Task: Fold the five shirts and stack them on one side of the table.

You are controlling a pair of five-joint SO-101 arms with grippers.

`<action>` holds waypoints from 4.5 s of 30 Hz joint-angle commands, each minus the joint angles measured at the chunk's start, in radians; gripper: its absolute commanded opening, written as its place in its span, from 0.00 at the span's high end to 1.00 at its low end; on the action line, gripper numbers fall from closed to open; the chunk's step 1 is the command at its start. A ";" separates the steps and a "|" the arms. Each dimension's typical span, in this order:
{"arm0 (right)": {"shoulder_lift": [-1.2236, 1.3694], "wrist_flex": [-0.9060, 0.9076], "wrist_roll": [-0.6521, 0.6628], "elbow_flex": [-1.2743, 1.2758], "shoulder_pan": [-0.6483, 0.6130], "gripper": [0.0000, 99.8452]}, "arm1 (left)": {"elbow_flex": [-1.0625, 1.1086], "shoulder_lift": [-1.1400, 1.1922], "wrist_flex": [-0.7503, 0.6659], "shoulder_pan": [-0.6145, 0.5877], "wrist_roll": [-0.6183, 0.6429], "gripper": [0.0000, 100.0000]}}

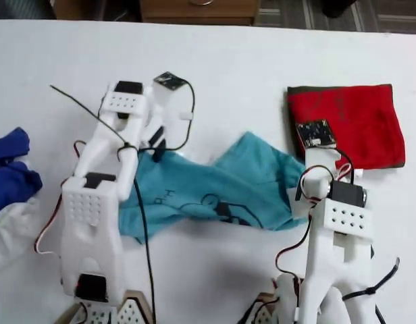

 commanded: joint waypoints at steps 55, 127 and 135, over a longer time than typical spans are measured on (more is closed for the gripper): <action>1.279 0.351 -0.226 -1.353 -0.766 0.72 | 1.047 -1.019 0.011 -0.637 -0.368 0.97; 0.638 0.535 -0.226 -1.243 -0.458 0.98 | 0.341 -0.763 0.344 -0.288 -0.075 0.97; 0.541 0.263 -0.224 -0.735 -0.475 0.98 | 0.680 -0.763 0.213 -0.270 -0.123 0.97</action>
